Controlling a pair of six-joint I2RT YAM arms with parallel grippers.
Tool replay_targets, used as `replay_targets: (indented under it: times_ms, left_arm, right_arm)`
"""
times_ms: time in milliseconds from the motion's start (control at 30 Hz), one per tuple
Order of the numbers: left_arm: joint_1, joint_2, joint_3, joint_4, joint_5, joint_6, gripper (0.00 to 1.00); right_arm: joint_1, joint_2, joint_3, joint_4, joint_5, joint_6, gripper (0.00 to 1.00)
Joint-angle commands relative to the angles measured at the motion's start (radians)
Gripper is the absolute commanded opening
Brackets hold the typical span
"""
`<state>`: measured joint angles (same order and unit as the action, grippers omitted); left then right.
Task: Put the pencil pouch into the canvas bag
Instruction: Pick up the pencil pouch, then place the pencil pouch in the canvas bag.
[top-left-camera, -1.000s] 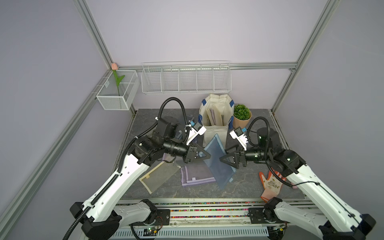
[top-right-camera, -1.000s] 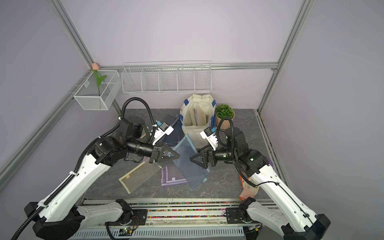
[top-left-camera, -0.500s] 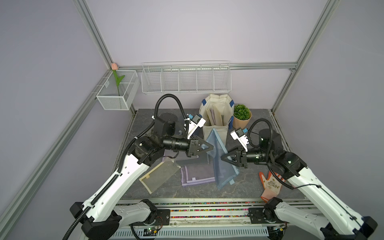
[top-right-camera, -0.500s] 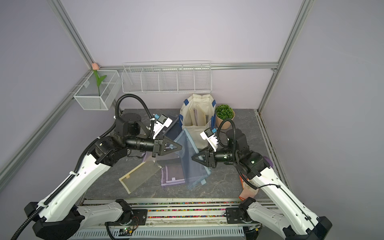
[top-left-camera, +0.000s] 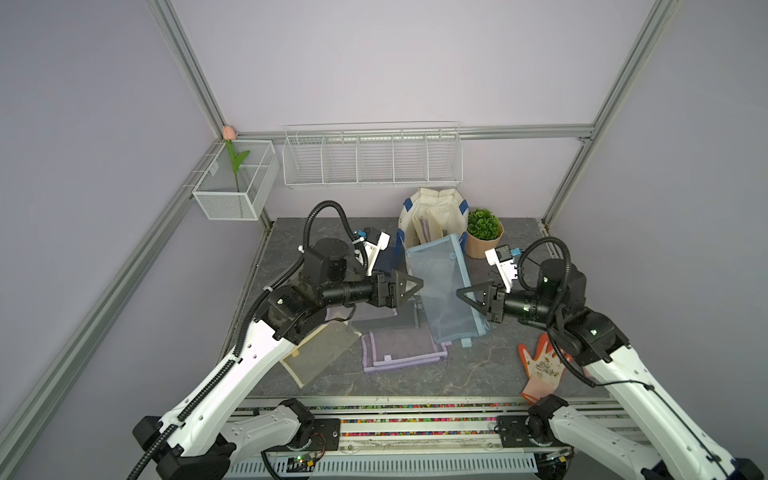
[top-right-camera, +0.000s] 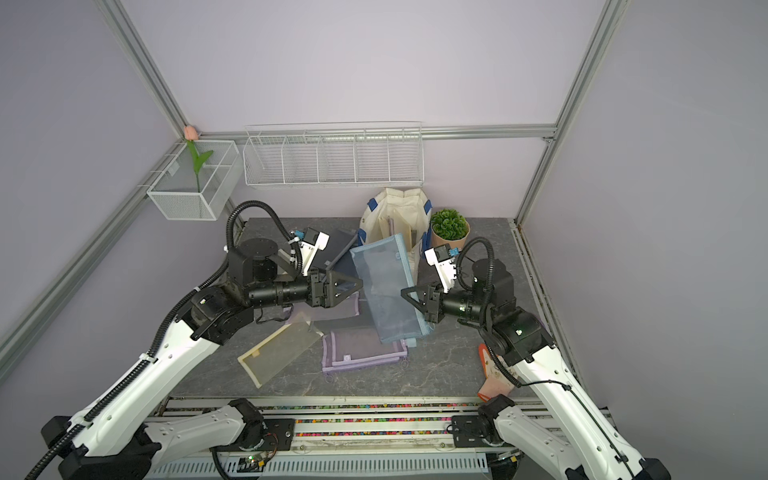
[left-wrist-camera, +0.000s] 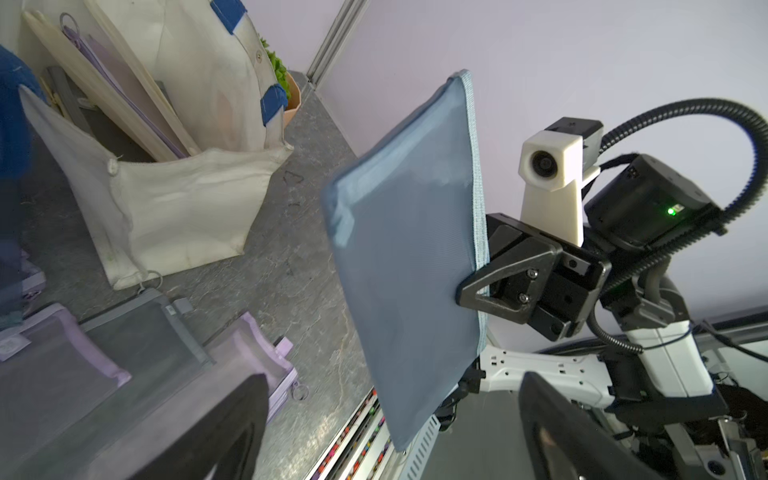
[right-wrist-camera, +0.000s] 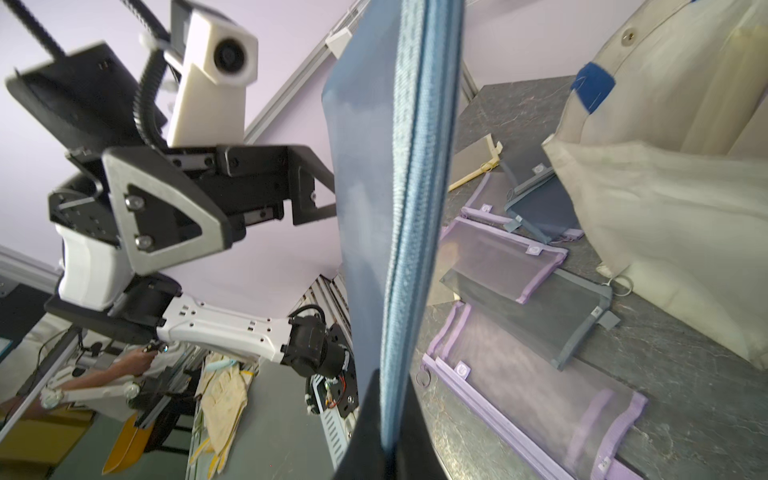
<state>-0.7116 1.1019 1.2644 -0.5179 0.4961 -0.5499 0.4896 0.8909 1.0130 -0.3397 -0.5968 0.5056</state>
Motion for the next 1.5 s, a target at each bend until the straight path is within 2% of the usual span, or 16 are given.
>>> replay_targets:
  times_ms: [0,100,267,433,533,567,600,633,700,733,867,967,1067,1267,1400,1467]
  left_arm:
    - [-0.009,-0.006,-0.089,0.192,-0.030,-0.113,0.93]
    - [-0.031,0.011,-0.132,0.290,-0.055,-0.143,0.91]
    - [-0.032,0.075,-0.185,0.511,-0.039,-0.222,0.77]
    - [-0.032,0.148,-0.159,0.607,-0.009,-0.248,0.39]
    - [-0.030,0.154,-0.144,0.581,-0.040,-0.224,0.02]
    - [-0.024,0.154,-0.134,0.559,-0.051,-0.216,0.00]
    - [-0.017,0.156,-0.123,0.541,-0.057,-0.210,0.00]
    - [-0.006,0.160,-0.111,0.520,-0.059,-0.207,0.00]
    - [0.032,0.172,-0.065,0.447,-0.066,-0.208,0.00]
    - [0.053,0.179,-0.037,0.404,-0.073,-0.208,0.00]
    - [0.120,0.288,0.200,0.144,-0.091,-0.145,0.00]
    - [0.137,0.444,0.438,-0.058,-0.108,-0.082,0.00]
    - [0.140,0.605,0.647,-0.183,-0.130,-0.032,0.00]
    - [0.143,0.884,1.000,-0.245,-0.124,-0.014,0.00]
    - [0.146,1.098,1.297,-0.368,-0.133,0.009,0.00]
    - [0.146,1.171,1.377,-0.382,-0.124,-0.002,0.00]
  right_arm:
    - [-0.006,0.029,-0.025,0.166,0.040,0.123,0.06]
    - [-0.006,0.067,-0.025,0.237,0.045,0.172,0.06]
    - [-0.006,0.103,-0.031,0.321,0.060,0.225,0.06]
    - [-0.007,0.123,-0.045,0.327,0.087,0.241,0.06]
    - [-0.008,0.131,-0.033,0.290,0.110,0.235,0.06]
    - [-0.007,0.134,-0.024,0.254,0.126,0.221,0.07]
    - [-0.006,0.138,-0.008,0.205,0.146,0.201,0.14]
    - [-0.006,0.144,0.006,0.158,0.161,0.177,0.23]
    - [-0.006,0.161,0.056,0.030,0.207,0.119,0.58]
    - [-0.007,0.167,0.086,-0.035,0.233,0.093,0.71]
    - [-0.006,0.172,0.179,-0.256,0.376,-0.003,0.97]
    - [-0.008,0.171,0.219,-0.355,0.443,-0.055,0.90]
    - [-0.011,0.158,0.235,-0.408,0.492,-0.074,0.89]
    - [-0.028,0.118,0.219,-0.406,0.498,-0.068,0.89]
    - [-0.034,0.101,0.204,-0.396,0.482,-0.061,0.89]
    - [-0.037,0.090,0.194,-0.393,0.482,-0.061,0.89]
